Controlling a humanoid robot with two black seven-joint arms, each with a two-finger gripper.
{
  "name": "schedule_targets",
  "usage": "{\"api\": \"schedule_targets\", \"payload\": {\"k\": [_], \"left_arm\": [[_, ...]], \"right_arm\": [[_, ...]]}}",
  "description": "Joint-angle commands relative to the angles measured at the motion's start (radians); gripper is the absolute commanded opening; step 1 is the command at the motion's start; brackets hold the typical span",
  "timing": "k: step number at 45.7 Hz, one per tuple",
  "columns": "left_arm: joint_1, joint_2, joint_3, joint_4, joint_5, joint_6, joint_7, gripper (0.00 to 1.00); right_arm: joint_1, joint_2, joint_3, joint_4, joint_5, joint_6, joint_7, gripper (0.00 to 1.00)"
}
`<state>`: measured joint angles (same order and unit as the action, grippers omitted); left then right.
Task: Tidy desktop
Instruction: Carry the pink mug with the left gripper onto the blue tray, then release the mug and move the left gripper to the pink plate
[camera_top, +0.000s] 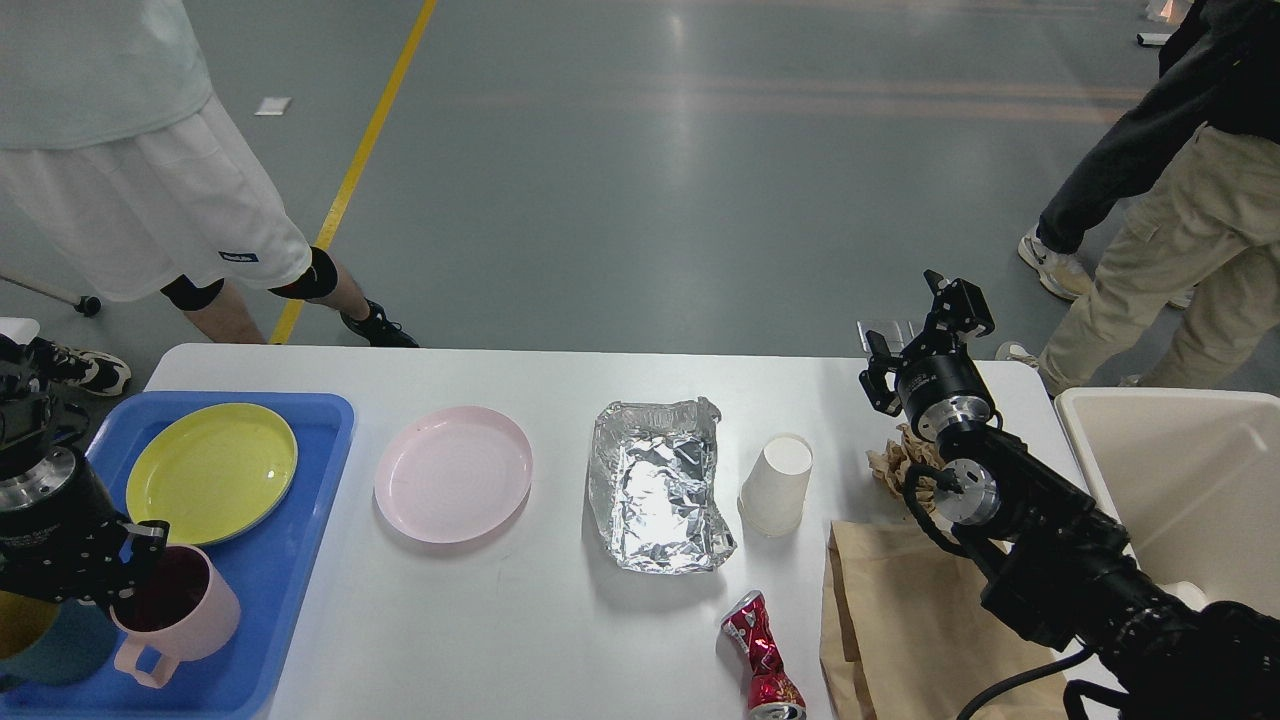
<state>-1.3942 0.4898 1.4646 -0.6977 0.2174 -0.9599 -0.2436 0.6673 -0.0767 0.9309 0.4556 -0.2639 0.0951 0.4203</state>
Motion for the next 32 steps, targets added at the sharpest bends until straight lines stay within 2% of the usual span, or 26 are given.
{"api": "schedule_targets", "payload": {"k": [1, 7, 15, 17, 26, 32], "left_arm": [[0.004, -0.002, -0.013, 0.003, -0.001, 0.0, 0.0, 0.0], [0.017, -0.004, -0.02, 0.003, -0.001, 0.0, 0.003, 0.01], [0.031, -0.004, -0.021, 0.003, -0.001, 0.0, 0.003, 0.09], [0.031, -0.005, -0.02, 0.003, -0.003, 0.0, 0.003, 0.14], [0.037, -0.019, -0.027, 0.003, -0.001, 0.0, 0.003, 0.49], [0.034, -0.02, -0.026, 0.003, -0.001, 0.0, 0.003, 0.66]], "right_arm": [[0.0, 0.0, -0.001, 0.0, 0.0, 0.0, 0.0, 1.0], [0.0, 0.0, 0.0, 0.0, 0.0, 0.0, 0.0, 1.0], [0.0, 0.0, 0.0, 0.0, 0.0, 0.0, 0.0, 1.0], [0.0, 0.0, 0.0, 0.0, 0.0, 0.0, 0.0, 1.0], [0.0, 0.0, -0.001, 0.0, 0.0, 0.0, 0.0, 1.0], [0.0, 0.0, 0.0, 0.0, 0.0, 0.0, 0.0, 1.0]]}}
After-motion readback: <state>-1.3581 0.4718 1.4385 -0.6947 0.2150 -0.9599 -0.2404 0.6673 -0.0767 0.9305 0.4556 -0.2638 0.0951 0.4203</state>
